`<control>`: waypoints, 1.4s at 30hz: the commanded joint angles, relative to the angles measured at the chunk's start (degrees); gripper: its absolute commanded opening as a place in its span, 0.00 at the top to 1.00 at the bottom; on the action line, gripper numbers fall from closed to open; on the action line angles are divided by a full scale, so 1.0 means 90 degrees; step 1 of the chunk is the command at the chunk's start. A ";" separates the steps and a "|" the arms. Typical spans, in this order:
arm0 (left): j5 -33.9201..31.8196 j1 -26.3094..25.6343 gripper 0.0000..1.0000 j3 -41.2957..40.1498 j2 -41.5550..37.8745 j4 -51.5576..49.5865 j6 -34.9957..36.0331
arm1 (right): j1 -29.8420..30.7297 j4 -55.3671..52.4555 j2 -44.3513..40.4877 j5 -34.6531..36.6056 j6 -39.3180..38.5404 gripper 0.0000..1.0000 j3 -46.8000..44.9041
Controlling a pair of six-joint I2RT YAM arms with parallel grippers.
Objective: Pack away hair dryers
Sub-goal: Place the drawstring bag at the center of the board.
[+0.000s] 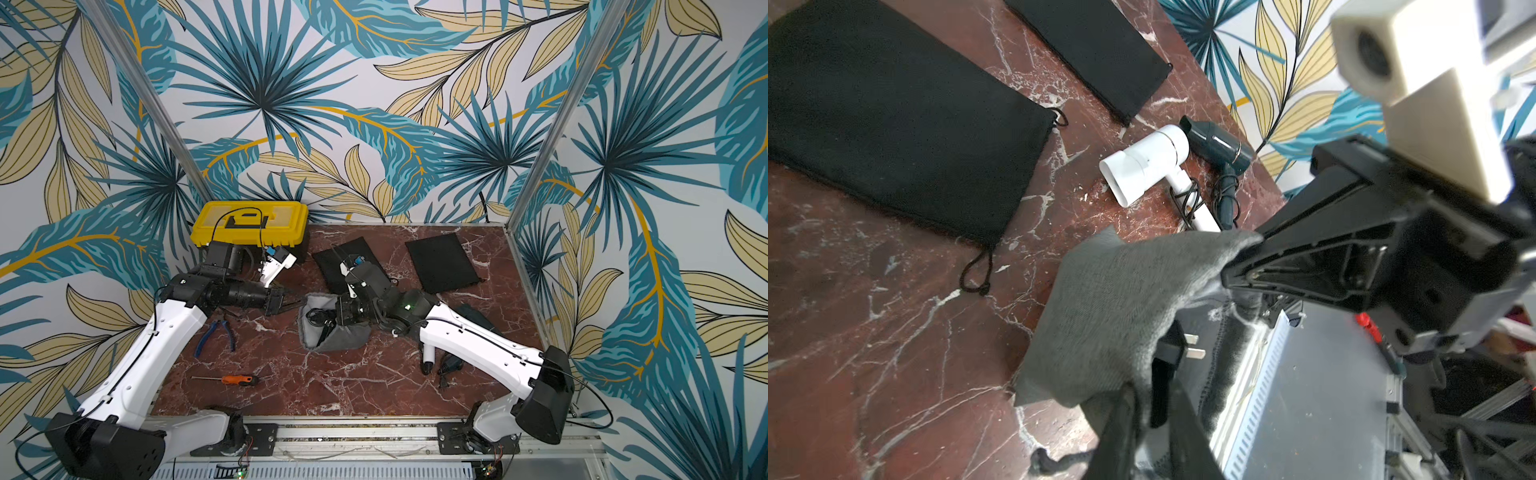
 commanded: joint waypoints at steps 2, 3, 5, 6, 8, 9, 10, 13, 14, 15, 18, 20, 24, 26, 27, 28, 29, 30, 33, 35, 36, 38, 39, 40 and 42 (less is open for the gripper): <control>0.0034 0.0065 0.78 -0.0157 -0.0253 0.0195 0.0128 | -0.0117 0.0133 0.0041 -0.0083 0.0222 1.00 -0.0276; 0.0103 0.0055 0.76 -0.0157 -0.0276 0.0195 0.0147 | -0.0145 0.0209 0.0014 -0.0157 0.0245 1.00 -0.0345; 0.0204 0.0052 0.64 -0.0131 -0.0331 0.0185 0.0228 | -0.0187 0.0278 -0.0035 -0.0255 0.0286 1.00 -0.0425; 0.0184 0.0059 0.58 -0.0116 -0.0353 0.0162 0.0297 | -0.0201 0.0272 -0.0048 -0.0285 0.0288 1.00 -0.0437; 0.0055 0.0062 0.41 -0.0037 -0.0342 -0.0037 0.0596 | -0.0222 0.0272 -0.0069 -0.0359 0.0296 1.00 -0.0429; 0.0052 0.0062 0.37 -0.0001 -0.0318 -0.0205 0.0839 | -0.0233 0.0261 -0.0075 -0.0377 0.0299 1.00 -0.0423; 0.0055 0.0062 0.33 -0.0012 -0.0297 -0.0418 0.1195 | -0.0251 0.0254 -0.0074 -0.0429 0.0312 1.00 -0.0408; -0.0327 0.0067 0.35 -0.0437 -0.0405 -0.0695 0.2160 | -0.0313 0.0261 -0.0065 -0.0613 0.0402 1.00 -0.0381; -0.0496 0.0062 0.35 -0.0614 -0.0455 -0.0692 0.2397 | -0.0348 0.0251 -0.0050 -0.0667 0.0447 1.00 -0.0373; -0.0672 0.0062 0.35 -0.0840 -0.0516 -0.0704 0.2695 | -0.0392 0.0259 -0.0035 -0.0745 0.0522 1.00 -0.0376; -0.1354 0.0062 0.35 -0.1379 -0.0751 -0.0702 0.3566 | -0.0564 0.0289 0.0053 -0.1053 0.0788 1.00 -0.0369; -0.1758 0.0069 0.35 -0.1601 -0.0837 -0.0714 0.4016 | -0.0631 0.0335 0.0129 -0.1178 0.0900 1.00 -0.0376; -0.1811 0.0215 0.30 -0.1920 -0.1019 -0.0703 0.4840 | -0.0660 0.0406 0.0318 -0.1380 0.1078 1.00 -0.0306; -0.1773 0.0289 0.20 -0.1983 -0.0976 -0.0697 0.5068 | -0.0658 0.0374 0.0369 -0.1382 0.1096 1.00 -0.0264; -0.1718 0.0349 0.15 -0.1978 -0.0928 -0.0699 0.5157 | -0.0654 0.0359 0.0377 -0.1386 0.1107 1.00 -0.0254; -0.1668 0.0415 0.09 -0.1996 -0.0889 -0.0702 0.5268 | -0.0664 0.0344 0.0371 -0.1371 0.1117 1.00 -0.0269; -0.1603 0.0463 0.06 -0.2014 -0.0874 -0.0694 0.5382 | -0.0659 0.0332 0.0356 -0.1358 0.1126 1.00 -0.0272; -0.1585 0.0481 0.04 -0.2045 -0.0836 -0.0684 0.5522 | -0.0660 0.0325 0.0337 -0.1361 0.1127 1.00 -0.0291; -0.1659 0.0482 0.02 -0.2196 -0.0685 -0.0460 0.5768 | -0.0862 0.0363 0.0239 -0.1375 0.1151 1.00 -0.0394; -0.1743 0.0482 0.02 -0.2305 -0.0529 -0.0238 0.5875 | -0.0907 0.0424 0.0187 -0.1443 0.1191 1.00 -0.0458; -0.1776 0.0482 0.02 -0.2346 -0.0430 -0.0098 0.5895 | -0.0934 0.0444 0.0158 -0.1458 0.1214 1.00 -0.0489; -0.1729 0.0488 0.02 -0.2351 -0.0210 0.0130 0.5893 | -0.0971 0.0447 0.0138 -0.1493 0.1244 1.00 -0.0514; -0.1676 0.0482 0.02 -0.2328 -0.0091 0.0254 0.5863 | -0.0981 0.0455 0.0127 -0.1508 0.1254 1.00 -0.0513; -0.1621 0.0477 0.02 -0.2313 0.0023 0.0392 0.5827 | -0.0995 0.0446 0.0119 -0.1519 0.1264 1.00 -0.0521; -0.1569 0.0482 0.04 -0.2276 0.0205 0.0684 0.5705 | -0.1009 0.0463 0.0059 -0.1526 0.1271 1.00 -0.0570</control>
